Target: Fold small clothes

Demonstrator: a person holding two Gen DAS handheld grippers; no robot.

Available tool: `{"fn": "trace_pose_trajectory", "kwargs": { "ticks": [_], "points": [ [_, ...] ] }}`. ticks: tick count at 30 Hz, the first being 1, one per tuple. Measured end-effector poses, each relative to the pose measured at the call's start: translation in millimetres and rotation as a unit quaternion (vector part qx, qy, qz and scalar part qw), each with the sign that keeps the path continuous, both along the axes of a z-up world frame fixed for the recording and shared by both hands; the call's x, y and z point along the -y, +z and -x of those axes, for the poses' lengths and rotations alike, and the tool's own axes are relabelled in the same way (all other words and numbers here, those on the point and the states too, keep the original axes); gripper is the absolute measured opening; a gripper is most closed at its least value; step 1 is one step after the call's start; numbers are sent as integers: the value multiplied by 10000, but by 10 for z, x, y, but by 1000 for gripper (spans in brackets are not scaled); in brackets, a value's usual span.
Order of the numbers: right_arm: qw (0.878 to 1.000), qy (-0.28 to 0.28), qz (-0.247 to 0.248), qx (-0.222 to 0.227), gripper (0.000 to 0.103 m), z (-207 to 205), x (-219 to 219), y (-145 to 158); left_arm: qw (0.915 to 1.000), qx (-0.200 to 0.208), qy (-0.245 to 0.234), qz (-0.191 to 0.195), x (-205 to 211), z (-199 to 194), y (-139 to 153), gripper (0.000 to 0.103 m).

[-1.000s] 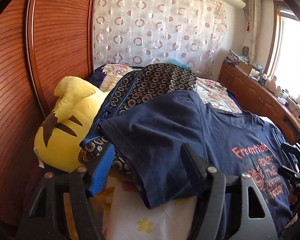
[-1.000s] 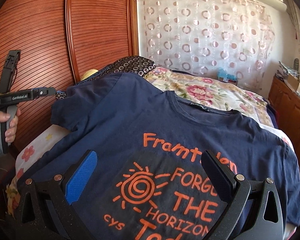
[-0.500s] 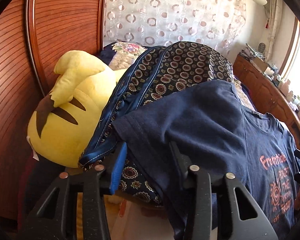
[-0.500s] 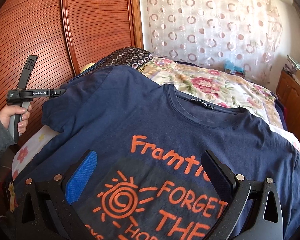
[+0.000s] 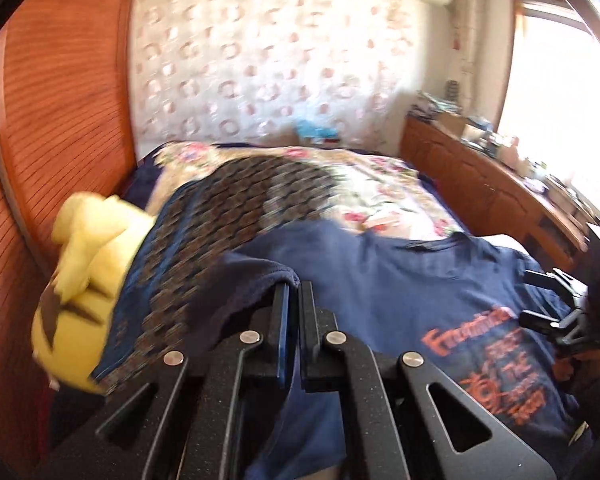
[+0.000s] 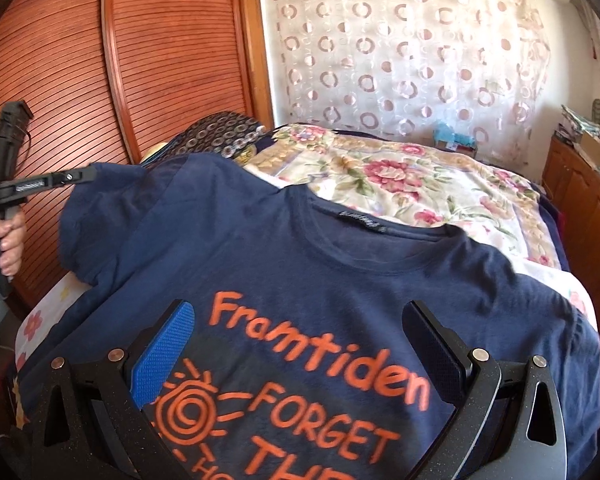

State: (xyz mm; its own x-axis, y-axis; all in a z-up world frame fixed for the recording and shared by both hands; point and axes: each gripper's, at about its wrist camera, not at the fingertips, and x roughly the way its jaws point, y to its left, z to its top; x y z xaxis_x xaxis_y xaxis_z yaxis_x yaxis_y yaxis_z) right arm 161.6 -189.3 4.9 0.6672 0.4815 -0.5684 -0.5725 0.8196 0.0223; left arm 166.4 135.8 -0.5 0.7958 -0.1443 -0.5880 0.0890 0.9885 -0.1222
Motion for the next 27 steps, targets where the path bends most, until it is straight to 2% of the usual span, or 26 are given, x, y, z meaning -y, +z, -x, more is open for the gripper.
{"fn": "trace_pose_trajectory", "kwargs": {
  "ticks": [5,8,10,12,13,15,18,19,20,21,25,27],
  "points": [
    [9997,-240,-26,70,103,-11,68,0,9981,25,-622,-25,488,-291,185,5],
    [9993,-361,-16,100,103,24,77,-8,9950,-94,-989,-94,831,-454,217,5],
    [9990,-425,-10,107,103,41,57,-11,9930,-196,-1133,-259,1012,-522,183,12],
    [9988,-475,-16,82,103,55,59,-21,9912,-274,-1265,-275,1098,-532,147,23],
    [9988,-493,-15,63,103,55,55,-25,9906,-304,-1313,-251,1107,-541,138,26],
    [9987,-504,3,19,103,46,29,-28,9904,-350,-1308,-266,1076,-516,91,40],
    [9989,-466,86,-30,103,13,-40,-41,9914,-437,-1182,-339,948,-473,35,42],
    [9990,-425,102,-54,103,7,-83,-50,9919,-450,-1134,-351,920,-466,12,47],
    [9991,-393,114,-68,103,-8,-112,-44,9929,-474,-1034,-362,846,-445,-10,58],
    [9993,-345,127,-84,103,-33,-153,-41,9936,-482,-958,-362,789,-417,-32,65],
    [9996,-61,139,-218,99,-189,-343,-33,9953,-514,-765,-295,588,-343,-126,72],
    [9994,130,159,-280,90,-292,-468,-30,9962,-502,-663,-255,499,-279,-162,72]
  ]
}}
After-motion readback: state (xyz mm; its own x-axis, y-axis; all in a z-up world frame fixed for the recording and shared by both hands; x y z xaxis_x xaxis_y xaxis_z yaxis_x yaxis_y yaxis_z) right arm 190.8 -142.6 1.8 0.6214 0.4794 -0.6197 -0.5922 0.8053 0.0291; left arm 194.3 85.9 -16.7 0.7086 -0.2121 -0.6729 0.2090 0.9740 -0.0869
